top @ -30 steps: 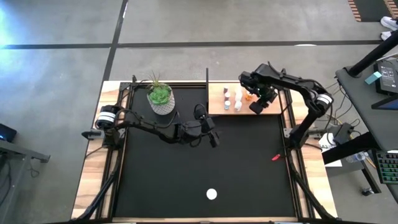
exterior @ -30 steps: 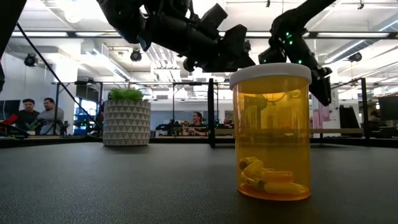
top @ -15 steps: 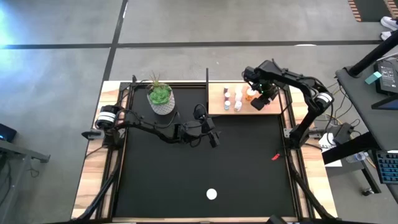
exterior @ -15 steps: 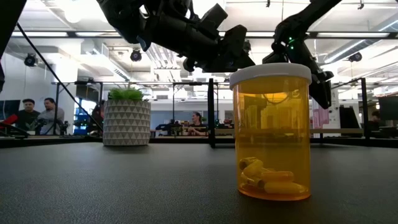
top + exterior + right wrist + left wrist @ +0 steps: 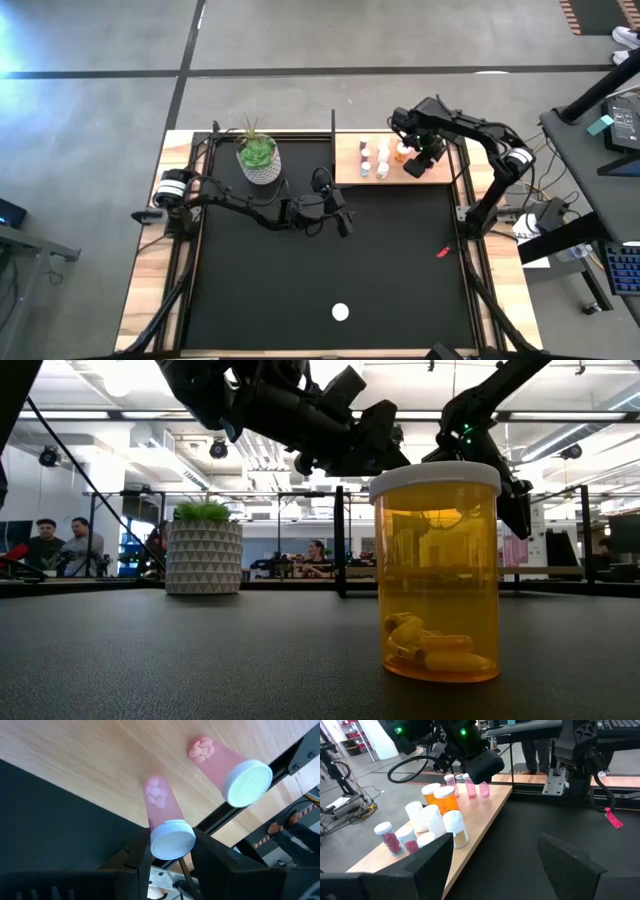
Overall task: Pick and place medicine bottles onto shelf by color
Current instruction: Put the pink pill bottle on the shelf aligned with the other pink pill bottles
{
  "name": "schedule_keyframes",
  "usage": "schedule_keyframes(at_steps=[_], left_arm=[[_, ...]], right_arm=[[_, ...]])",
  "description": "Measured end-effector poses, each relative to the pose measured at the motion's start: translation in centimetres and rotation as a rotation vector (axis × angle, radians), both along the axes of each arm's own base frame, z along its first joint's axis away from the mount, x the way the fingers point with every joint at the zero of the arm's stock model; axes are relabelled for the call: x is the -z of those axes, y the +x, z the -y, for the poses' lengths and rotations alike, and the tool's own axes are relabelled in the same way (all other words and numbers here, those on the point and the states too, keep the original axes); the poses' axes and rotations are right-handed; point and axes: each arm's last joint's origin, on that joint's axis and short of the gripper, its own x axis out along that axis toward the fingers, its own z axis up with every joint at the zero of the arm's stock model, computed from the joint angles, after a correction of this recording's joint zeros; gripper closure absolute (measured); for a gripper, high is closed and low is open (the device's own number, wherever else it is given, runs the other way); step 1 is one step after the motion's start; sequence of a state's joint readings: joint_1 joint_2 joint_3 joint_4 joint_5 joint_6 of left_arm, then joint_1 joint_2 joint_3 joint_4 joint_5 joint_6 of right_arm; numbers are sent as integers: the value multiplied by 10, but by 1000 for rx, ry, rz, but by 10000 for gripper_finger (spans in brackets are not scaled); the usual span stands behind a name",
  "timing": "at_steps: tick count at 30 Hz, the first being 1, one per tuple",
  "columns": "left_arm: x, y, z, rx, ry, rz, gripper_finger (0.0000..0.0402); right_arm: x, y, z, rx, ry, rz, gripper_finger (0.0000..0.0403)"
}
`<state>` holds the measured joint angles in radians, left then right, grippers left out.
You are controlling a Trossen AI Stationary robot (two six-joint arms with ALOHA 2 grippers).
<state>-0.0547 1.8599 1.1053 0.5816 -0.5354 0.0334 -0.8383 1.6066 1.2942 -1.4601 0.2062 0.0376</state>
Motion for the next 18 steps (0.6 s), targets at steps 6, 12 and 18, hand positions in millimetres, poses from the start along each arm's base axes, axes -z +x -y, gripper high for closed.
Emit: schedule_keyframes(at_steps=[6,12,18], left_arm=[[0,0,0,0,0,0,130],[0,0,0,0,0,1,130],[-1,0,0,0,0,4,130]], right_arm=[[6,-1,-1,-23,8,3,291],[10,-3,-2,-37,21,-8,291],[9,-2,-2,-39,14,-1,291]])
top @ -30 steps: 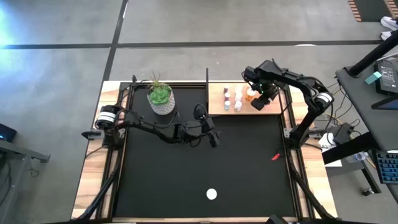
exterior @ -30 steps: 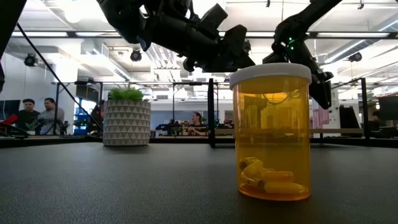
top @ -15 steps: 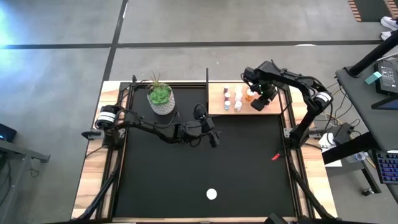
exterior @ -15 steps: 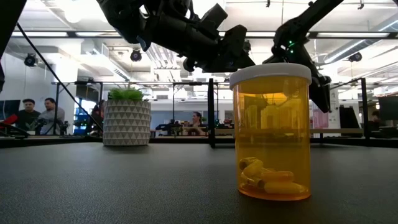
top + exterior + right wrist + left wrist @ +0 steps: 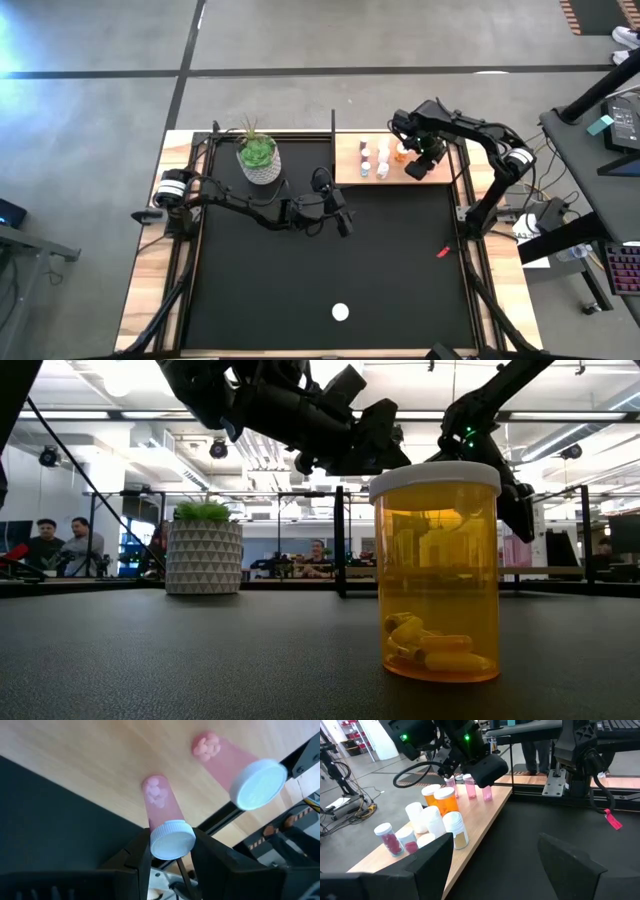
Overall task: Pick and place medicine bottles onto shelf by color
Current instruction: Put the pink pill bottle on the shelf aligned with the other pink pill bottles, then put the orange pill bottle on the shelf aligned with the other orange pill bottles
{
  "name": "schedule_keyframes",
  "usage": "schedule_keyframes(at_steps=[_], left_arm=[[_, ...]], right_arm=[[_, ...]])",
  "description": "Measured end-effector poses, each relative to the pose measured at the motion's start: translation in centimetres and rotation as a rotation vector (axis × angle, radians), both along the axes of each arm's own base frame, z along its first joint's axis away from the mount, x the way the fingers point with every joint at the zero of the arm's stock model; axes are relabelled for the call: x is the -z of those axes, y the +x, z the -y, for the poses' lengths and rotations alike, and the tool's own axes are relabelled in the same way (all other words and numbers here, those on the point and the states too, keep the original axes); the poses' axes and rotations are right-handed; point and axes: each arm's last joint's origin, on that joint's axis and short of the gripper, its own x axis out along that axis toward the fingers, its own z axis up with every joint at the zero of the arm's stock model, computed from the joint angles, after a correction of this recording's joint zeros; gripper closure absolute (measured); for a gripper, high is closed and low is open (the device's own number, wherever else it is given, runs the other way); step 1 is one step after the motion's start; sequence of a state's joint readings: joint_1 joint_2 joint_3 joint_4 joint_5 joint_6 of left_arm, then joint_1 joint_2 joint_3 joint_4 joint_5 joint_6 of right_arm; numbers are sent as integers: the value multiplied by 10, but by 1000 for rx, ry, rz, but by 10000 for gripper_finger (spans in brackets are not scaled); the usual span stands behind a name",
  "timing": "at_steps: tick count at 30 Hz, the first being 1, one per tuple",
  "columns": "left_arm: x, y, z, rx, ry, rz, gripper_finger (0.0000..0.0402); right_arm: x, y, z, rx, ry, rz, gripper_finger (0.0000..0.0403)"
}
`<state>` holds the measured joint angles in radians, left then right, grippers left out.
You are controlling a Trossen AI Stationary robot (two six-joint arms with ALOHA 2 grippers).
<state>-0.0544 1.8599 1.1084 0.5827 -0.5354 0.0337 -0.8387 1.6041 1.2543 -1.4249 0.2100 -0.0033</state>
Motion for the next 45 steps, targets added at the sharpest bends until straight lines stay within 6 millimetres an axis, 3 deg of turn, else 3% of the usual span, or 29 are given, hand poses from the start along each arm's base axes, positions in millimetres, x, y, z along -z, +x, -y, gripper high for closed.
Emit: schedule_keyframes(at_steps=[5,14,21,27,31,37,45], left_arm=[[0,0,0,0,0,0,130],[0,0,0,0,0,0,130],[0,0,0,0,0,0,130],[3,0,8,116,-18,-37,130],[11,-2,27,286,-47,-113,130],[23,-18,68,298,-123,-261,130],[36,-52,135,207,-230,-309,130]], right_arm=[[-2,1,1,0,-33,29,284],[-8,2,2,2,-37,33,228],[-45,3,4,30,-48,31,211],[-84,11,-6,-9,-192,176,213],[-106,16,-30,-88,-284,306,214],[-127,25,-86,-212,-315,587,218],[-123,27,-166,-334,-260,790,220]])
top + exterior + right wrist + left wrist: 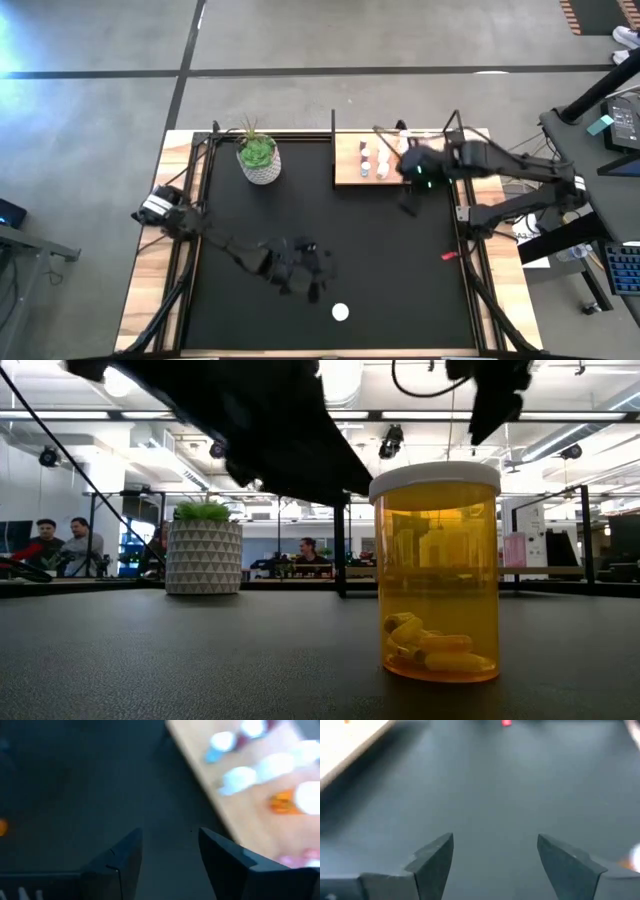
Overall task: Pick and place medicine bottles onto shelf by color
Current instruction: Put the orange pill bottle on the shelf aligned with the other orange pill bottles
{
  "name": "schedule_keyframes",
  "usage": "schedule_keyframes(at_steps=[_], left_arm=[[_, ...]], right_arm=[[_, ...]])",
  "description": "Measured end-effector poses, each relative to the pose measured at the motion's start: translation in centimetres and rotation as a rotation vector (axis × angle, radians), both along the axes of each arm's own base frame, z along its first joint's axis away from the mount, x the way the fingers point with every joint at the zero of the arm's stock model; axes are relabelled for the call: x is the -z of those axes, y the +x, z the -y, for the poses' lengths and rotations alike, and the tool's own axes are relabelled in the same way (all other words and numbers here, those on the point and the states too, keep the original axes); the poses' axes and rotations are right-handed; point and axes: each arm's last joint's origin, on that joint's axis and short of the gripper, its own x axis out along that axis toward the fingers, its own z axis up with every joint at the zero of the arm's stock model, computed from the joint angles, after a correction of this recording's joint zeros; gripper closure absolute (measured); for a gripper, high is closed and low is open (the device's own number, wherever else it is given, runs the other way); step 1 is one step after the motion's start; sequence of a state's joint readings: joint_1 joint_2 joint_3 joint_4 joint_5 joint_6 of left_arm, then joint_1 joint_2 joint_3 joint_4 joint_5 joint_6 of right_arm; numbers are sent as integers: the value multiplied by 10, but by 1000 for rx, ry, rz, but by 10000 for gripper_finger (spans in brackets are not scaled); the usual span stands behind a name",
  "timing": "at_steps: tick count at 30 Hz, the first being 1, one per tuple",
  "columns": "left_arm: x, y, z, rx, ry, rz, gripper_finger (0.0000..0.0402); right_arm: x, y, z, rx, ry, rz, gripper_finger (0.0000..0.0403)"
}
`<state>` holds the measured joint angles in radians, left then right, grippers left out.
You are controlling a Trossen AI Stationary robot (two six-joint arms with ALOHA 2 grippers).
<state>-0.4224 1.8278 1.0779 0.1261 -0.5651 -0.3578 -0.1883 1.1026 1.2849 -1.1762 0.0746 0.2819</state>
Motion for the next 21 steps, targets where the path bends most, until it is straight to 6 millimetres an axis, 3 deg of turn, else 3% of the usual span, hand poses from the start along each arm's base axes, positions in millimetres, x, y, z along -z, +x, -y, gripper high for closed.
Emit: schedule_keyframes(at_steps=[13,21], left_arm=[[3,-38,71,89,-169,20,130],[28,-43,92,73,-132,40,130]], right_arm=[[56,13,-122,-398,105,223,220],[87,15,-163,-439,37,235,220]])
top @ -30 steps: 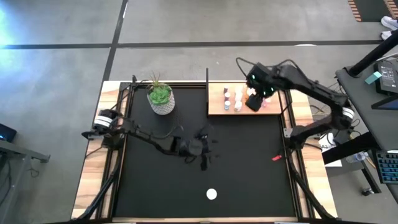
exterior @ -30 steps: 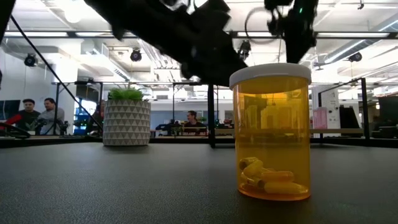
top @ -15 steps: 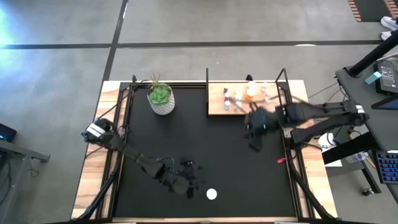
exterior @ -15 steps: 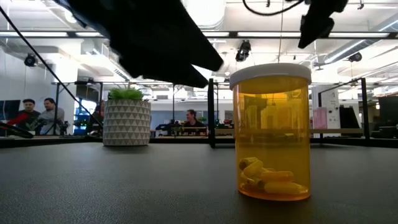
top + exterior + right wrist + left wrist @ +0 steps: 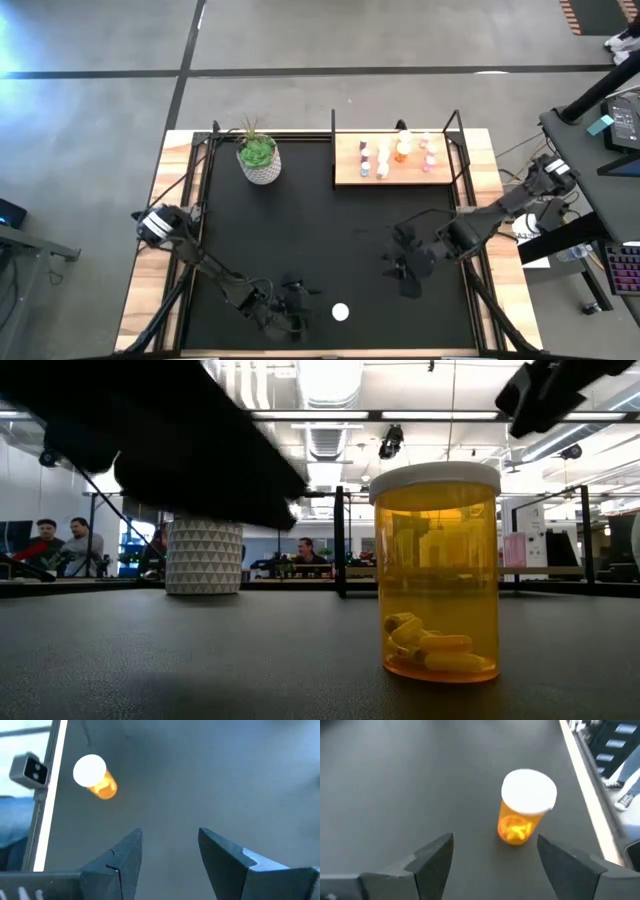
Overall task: Pick and place medicine bottles onto shelf by color
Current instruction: Put the orange pill bottle on the shelf aligned with the other orange pill bottles
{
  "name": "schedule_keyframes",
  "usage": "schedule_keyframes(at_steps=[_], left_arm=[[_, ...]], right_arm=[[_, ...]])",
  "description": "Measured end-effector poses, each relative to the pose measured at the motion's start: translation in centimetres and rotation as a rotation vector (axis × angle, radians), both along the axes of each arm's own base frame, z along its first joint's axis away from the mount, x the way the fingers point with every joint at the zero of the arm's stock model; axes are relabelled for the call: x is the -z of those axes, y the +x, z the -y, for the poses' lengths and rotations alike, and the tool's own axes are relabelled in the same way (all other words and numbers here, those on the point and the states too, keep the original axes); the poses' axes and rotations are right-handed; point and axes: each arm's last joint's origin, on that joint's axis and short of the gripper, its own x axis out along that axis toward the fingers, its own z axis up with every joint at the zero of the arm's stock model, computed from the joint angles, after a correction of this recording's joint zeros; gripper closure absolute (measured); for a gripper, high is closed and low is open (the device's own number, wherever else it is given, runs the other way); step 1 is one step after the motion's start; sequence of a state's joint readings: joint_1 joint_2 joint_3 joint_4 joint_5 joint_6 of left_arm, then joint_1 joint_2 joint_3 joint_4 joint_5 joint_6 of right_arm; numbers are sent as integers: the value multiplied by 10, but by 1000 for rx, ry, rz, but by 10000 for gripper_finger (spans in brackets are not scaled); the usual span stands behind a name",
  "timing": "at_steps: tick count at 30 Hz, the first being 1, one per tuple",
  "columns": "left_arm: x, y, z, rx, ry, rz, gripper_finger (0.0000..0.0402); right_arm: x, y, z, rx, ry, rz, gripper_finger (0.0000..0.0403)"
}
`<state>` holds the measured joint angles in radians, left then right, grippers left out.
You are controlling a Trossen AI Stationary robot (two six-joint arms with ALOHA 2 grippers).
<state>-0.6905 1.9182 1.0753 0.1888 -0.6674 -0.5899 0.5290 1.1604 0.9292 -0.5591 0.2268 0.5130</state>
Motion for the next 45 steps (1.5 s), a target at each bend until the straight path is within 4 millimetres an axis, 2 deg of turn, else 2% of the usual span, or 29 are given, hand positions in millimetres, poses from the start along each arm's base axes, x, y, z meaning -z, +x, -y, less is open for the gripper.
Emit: schedule_keyframes(at_steps=[5,11,16,21,26,31,45], left_arm=[[19,6,4,-3,-5,11,130],[30,16,12,36,-21,99,130],[39,23,17,90,-57,177,130],[49,35,6,46,-34,170,129],[46,47,2,79,20,183,129],[43,51,1,90,69,192,131],[39,58,-5,95,123,207,226]], right_arm=[[15,6,-18,-32,-23,-36,220],[19,19,-28,-44,-46,-54,220],[14,27,-33,-75,-65,-46,220],[5,32,-36,-102,-74,-20,220],[-4,33,-37,-125,-78,11,220],[-10,34,-38,-130,-72,31,220],[-4,32,-37,-122,-73,12,220]])
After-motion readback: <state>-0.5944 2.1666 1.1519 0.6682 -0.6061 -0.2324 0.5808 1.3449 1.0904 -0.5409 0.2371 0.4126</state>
